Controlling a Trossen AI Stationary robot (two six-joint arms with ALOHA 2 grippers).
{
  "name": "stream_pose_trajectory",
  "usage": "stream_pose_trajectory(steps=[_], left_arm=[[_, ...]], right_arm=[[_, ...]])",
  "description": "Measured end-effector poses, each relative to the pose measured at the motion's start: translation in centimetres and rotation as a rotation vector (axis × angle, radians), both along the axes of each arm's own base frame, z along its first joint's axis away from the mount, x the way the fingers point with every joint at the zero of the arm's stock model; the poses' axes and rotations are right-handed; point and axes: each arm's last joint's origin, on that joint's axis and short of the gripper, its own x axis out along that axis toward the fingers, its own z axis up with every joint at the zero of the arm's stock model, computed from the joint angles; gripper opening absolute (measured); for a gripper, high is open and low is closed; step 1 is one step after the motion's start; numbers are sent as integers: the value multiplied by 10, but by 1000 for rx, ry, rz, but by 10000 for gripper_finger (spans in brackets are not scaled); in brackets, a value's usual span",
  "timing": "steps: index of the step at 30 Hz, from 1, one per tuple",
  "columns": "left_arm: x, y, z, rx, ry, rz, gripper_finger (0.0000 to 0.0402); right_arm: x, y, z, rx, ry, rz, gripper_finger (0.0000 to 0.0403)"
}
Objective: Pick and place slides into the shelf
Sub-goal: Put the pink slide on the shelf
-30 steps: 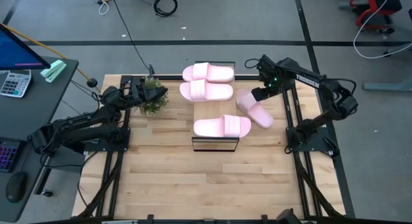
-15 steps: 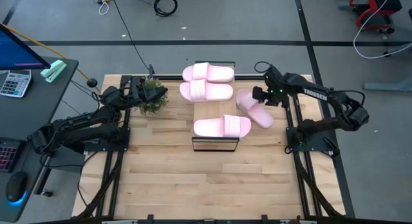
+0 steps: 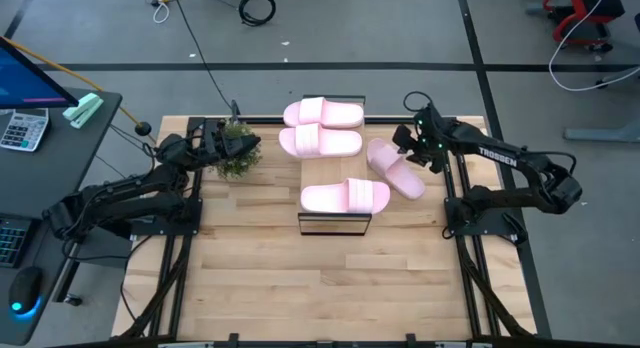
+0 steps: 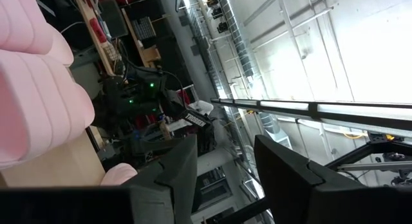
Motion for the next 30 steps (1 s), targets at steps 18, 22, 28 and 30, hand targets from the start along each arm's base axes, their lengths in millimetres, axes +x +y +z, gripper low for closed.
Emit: stream_pose_trajectory(steps=[18, 22, 28, 30], left_arm=[[0, 0, 0, 0, 0, 0, 162], [0, 0, 0, -2, 0, -1, 162], [0, 0, 0, 0, 0, 0, 163], [0, 0, 0, 0, 0, 0, 162]], right_arm=[[-18, 21, -10, 83, 285, 327, 181], [-25, 28, -11, 154, 345, 398, 181], [-28, 33, -12, 201, 370, 419, 183], [-28, 32, -12, 200, 377, 406, 183]])
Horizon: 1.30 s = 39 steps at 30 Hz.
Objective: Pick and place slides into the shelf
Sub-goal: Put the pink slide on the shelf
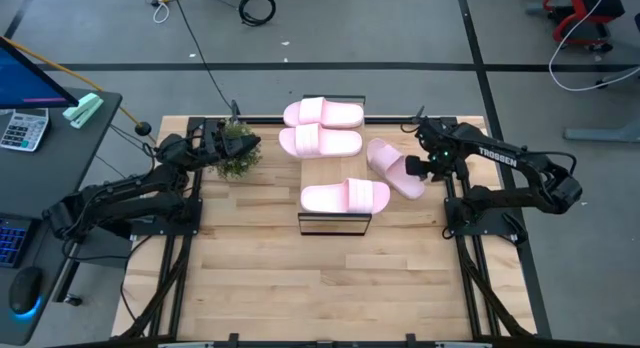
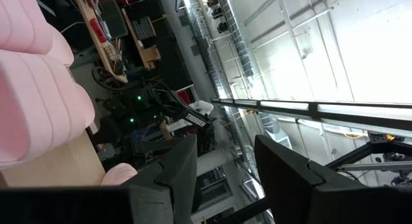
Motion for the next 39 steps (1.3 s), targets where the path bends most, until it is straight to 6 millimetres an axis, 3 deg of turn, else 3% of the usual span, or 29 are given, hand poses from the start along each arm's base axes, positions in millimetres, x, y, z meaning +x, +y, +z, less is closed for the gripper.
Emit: stream_pose_trajectory(steps=[5, 13, 20, 39], left_arm=[[0, 0, 0, 1, 0, 0, 162], [0, 0, 0, 1, 0, 0, 162], [0, 0, 0, -3, 0, -1, 162], [0, 0, 0, -18, -4, -7, 162]], right_arm=[[-4, -1, -1, -53, 95, -63, 182], [-10, 17, -26, 21, 163, -97, 170], [-5, 15, -26, -95, 209, -162, 157], [7, 16, -26, -98, 106, -188, 142]])
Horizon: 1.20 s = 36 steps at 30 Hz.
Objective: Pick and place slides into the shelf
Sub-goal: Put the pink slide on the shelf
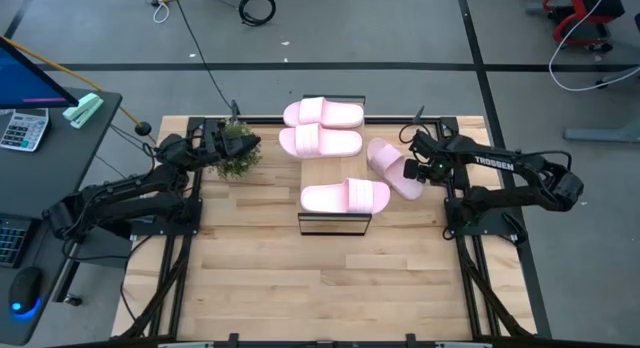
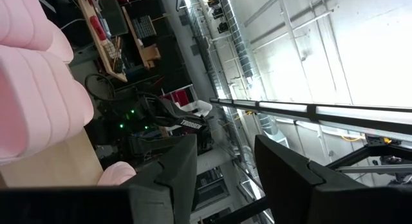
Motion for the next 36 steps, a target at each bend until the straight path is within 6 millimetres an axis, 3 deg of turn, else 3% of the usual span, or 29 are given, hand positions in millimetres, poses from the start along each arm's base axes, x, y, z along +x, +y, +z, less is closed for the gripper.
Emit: stream_pose_trajectory(steps=[23, 36], left_arm=[[0, 0, 0, 7, 2, 2, 162], [0, 0, 0, 31, 7, 10, 162]], right_arm=[[-9, 15, 23, 14, -189, -41, 212], [5, 33, 16, 31, -209, -144, 234]])
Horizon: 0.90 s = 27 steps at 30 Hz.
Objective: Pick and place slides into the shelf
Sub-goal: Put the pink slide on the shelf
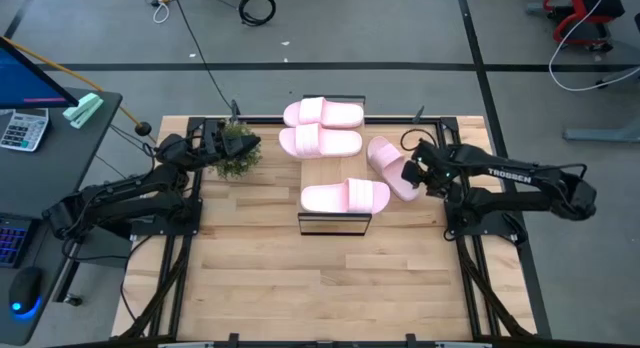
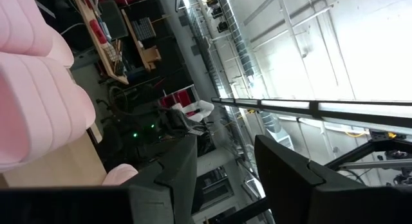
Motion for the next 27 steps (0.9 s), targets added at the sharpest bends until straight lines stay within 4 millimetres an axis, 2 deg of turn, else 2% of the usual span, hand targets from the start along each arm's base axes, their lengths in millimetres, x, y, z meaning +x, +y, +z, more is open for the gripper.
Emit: stream_pose_trajectory(steps=[7, 21, 27], left_arm=[[0, 0, 0, -8, -2, -3, 162], [0, 0, 0, -22, -5, -8, 162], [0, 0, 0, -22, -5, -8, 162]], right_arm=[[11, 12, -26, -50, -105, -157, 233], [12, 34, -46, -126, -117, -262, 233], [10, 37, -54, -178, -137, -300, 200]])
